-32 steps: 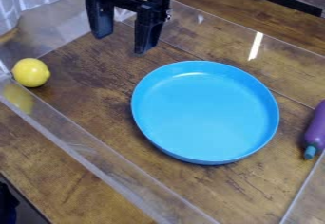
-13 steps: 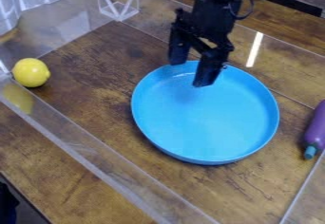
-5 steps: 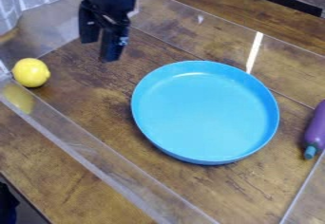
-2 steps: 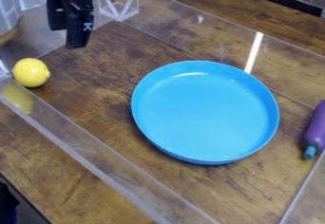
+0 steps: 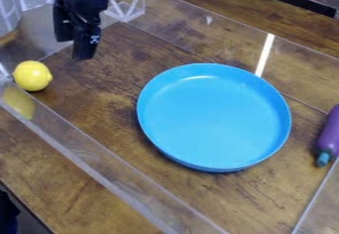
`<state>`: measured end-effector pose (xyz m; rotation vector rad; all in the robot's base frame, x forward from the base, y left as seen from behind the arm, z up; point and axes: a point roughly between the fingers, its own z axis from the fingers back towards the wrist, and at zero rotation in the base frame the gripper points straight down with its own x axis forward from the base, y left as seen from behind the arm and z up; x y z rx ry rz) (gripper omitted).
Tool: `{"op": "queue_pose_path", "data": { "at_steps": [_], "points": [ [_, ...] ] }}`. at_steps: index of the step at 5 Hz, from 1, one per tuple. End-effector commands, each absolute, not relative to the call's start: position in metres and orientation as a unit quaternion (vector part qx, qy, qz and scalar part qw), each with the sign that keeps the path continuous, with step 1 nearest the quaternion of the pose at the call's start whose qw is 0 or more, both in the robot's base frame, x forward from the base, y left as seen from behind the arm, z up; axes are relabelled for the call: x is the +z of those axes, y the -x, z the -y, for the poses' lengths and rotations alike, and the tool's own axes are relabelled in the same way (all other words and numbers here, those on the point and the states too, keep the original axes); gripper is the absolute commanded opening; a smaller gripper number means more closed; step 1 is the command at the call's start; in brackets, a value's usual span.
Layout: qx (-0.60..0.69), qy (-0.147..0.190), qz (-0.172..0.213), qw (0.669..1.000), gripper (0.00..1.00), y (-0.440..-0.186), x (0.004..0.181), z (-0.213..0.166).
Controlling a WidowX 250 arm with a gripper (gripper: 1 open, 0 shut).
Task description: Put the lemon on the blue tray
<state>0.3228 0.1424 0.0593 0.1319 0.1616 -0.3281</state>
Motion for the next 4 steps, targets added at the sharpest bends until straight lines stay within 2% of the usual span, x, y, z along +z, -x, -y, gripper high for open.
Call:
{"op": "queue_pose_path", "data": {
  "at_steps": [1, 4],
  "points": [
    [-0.167, -0.079, -0.06, 0.981, 1.0, -0.327, 0.076, -0.156],
    [-0.112, -0.069, -0.072, 0.989, 1.0, -0.325, 0.075, -0.173]
  ]
}}
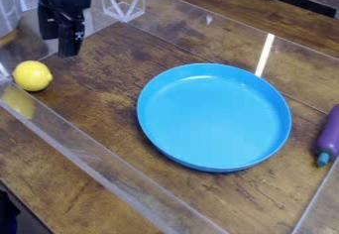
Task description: Put the lemon on the blue tray
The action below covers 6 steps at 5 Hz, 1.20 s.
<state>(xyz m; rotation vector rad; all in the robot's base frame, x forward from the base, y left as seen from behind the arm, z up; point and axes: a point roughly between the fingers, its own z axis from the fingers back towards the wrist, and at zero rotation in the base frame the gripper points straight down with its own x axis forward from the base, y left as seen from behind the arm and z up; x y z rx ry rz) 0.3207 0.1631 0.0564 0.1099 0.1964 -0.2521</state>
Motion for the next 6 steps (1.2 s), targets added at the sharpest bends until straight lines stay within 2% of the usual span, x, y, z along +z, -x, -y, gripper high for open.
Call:
{"op": "queue_pose_path", "data": {
  "at_steps": [1, 4, 6],
  "points": [
    [-0.106, -0.066, -0.075, 0.989, 1.0, -0.322, 0.072, -0.191],
    [-0.104, -0.059, -0.084, 0.989, 1.0, -0.317, 0.065, -0.197],
    [-0.055, -0.055, -0.092, 0.993, 1.0, -0.316, 0.059, -0.187]
  ]
}}
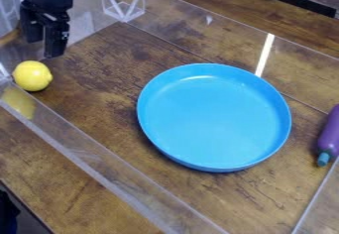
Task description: Put the lemon on the blue tray
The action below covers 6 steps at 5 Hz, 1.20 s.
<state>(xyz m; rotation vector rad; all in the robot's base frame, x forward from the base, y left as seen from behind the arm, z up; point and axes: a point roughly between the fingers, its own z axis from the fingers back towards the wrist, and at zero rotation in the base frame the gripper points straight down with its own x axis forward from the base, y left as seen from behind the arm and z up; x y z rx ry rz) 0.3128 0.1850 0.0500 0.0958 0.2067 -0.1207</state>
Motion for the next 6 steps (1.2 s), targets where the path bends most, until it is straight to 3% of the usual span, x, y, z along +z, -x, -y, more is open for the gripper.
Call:
{"op": "queue_pose_path", "data": {
  "at_steps": [1, 4, 6],
  "points": [
    [-0.036, -0.054, -0.095, 0.993, 1.0, -0.308, 0.052, -0.189],
    [0.006, -0.06, -0.107, 0.992, 1.0, -0.293, 0.031, -0.202],
    [0.02, -0.064, -0.109, 0.992, 1.0, -0.289, 0.029, -0.198]
  ]
}}
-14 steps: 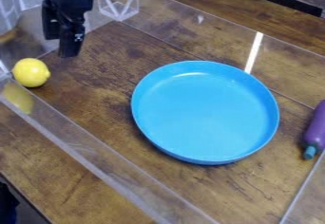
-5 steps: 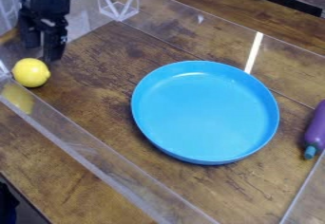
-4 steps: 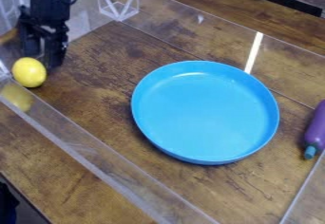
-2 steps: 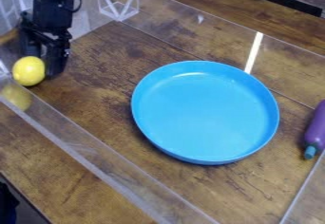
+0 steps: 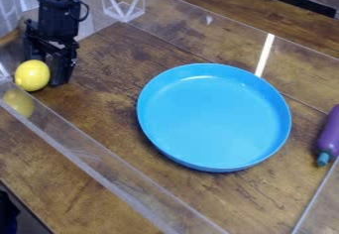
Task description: Put the lemon on the blue tray
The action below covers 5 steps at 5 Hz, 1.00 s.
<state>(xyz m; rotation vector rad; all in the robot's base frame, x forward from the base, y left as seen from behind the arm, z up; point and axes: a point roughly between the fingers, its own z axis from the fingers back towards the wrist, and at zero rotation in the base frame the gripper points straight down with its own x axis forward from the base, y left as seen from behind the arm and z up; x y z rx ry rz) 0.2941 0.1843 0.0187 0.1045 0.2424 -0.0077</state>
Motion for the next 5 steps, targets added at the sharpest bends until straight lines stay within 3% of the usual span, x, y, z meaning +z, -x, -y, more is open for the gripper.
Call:
{"op": "queue_pose_path", "data": {
  "at_steps": [1, 5],
  "points": [
    [0.018, -0.065, -0.107, 0.992, 1.0, -0.288, 0.03, -0.193],
    [0.054, -0.065, -0.104, 0.991, 1.0, -0.302, 0.042, -0.2]
  ]
}}
